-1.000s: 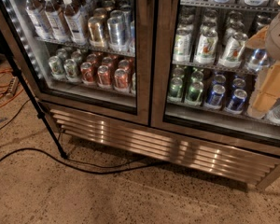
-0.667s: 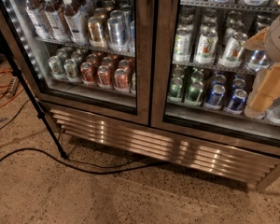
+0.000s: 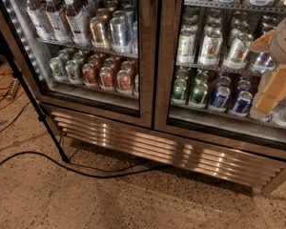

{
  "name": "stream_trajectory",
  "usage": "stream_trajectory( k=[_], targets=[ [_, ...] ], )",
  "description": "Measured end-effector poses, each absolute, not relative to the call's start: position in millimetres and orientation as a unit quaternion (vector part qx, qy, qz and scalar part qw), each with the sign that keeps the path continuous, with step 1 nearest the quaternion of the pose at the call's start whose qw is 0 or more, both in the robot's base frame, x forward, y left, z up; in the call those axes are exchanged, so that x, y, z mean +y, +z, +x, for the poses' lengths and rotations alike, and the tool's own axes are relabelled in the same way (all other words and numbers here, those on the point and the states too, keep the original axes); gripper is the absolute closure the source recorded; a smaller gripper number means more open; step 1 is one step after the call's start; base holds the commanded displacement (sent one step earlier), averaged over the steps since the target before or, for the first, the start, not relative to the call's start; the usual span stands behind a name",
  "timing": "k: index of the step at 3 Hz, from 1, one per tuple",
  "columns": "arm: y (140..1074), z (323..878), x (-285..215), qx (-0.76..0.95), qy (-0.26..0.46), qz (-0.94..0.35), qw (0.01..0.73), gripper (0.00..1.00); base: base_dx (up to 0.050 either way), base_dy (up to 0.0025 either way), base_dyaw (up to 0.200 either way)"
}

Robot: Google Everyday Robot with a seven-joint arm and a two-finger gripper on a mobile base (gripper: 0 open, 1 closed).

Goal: Open right fridge door

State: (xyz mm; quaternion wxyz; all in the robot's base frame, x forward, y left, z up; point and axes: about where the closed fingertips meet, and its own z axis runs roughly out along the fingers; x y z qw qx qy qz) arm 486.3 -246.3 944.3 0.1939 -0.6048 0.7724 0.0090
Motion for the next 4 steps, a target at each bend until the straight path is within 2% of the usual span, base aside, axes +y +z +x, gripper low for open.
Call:
stream_trajectory(
  k=[4],
  targets=[
    [943.5, 491.7, -247.4, 0.756, 0.004, -0.625, 0.193, 0.0, 0.0, 0.0, 0.0]
  ],
)
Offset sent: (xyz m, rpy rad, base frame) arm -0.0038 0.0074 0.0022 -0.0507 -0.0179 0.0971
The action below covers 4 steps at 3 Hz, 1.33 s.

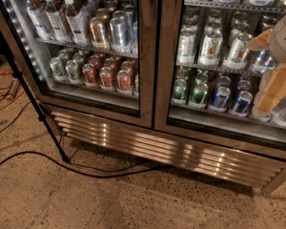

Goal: Open right fridge door

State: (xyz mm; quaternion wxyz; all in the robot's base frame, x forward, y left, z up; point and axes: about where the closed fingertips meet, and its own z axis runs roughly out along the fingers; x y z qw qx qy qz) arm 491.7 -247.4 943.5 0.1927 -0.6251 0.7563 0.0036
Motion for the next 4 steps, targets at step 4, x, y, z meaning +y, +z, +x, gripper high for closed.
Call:
stream_trajectory(
  k=[4],
  targets=[
    [937.3, 504.8, -259.1, 0.754, 0.01, -0.628, 0.194, 0.0, -0.012, 0.0, 0.0]
  ],
)
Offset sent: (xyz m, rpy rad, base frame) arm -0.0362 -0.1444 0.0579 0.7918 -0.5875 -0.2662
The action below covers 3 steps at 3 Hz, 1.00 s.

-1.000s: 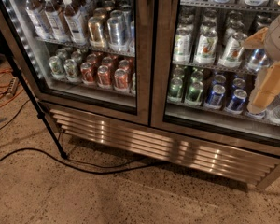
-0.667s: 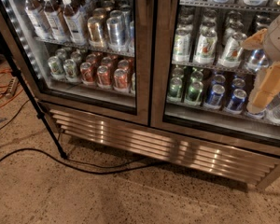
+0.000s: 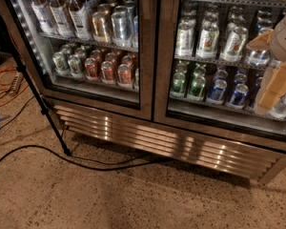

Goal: Open right fridge door

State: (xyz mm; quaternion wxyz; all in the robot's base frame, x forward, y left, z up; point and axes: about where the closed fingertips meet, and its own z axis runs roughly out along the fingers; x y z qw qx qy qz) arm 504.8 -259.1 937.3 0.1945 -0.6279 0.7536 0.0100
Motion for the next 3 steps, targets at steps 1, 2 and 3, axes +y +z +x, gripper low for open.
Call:
stream_trajectory(
  k=[1, 2, 3],
  targets=[
    [937, 505, -259, 0.754, 0.01, -0.628, 0.194, 0.0, 0.0, 0.0, 0.0],
    [928, 523, -261, 0.753, 0.01, -0.631, 0.185, 0.0, 0.0, 0.0, 0.0],
    [928, 527, -264, 0.753, 0.011, -0.632, 0.184, 0.0, 0.0, 0.0, 0.0]
  ],
)
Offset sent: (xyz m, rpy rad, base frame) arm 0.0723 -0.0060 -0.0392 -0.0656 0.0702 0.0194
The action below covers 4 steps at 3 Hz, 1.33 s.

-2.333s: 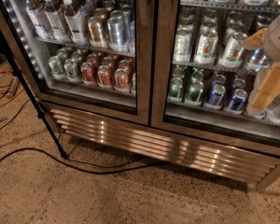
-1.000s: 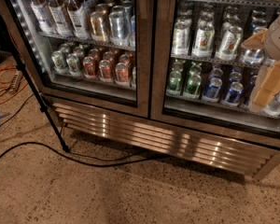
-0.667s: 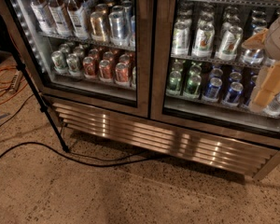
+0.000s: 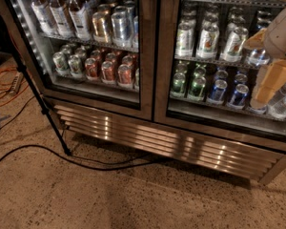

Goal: Open right fridge door

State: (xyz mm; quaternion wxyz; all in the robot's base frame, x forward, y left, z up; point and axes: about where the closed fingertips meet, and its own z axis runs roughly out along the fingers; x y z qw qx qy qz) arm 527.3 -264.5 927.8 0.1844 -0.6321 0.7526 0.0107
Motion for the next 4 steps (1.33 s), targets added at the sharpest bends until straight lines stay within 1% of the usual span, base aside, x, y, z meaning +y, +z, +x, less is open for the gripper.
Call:
stream_trajectory(
  k=[4],
  targets=[
    [928, 544, -278, 0.747, 0.01, -0.638, 0.187, 0.0, 0.0, 0.0, 0.0]
  ],
)
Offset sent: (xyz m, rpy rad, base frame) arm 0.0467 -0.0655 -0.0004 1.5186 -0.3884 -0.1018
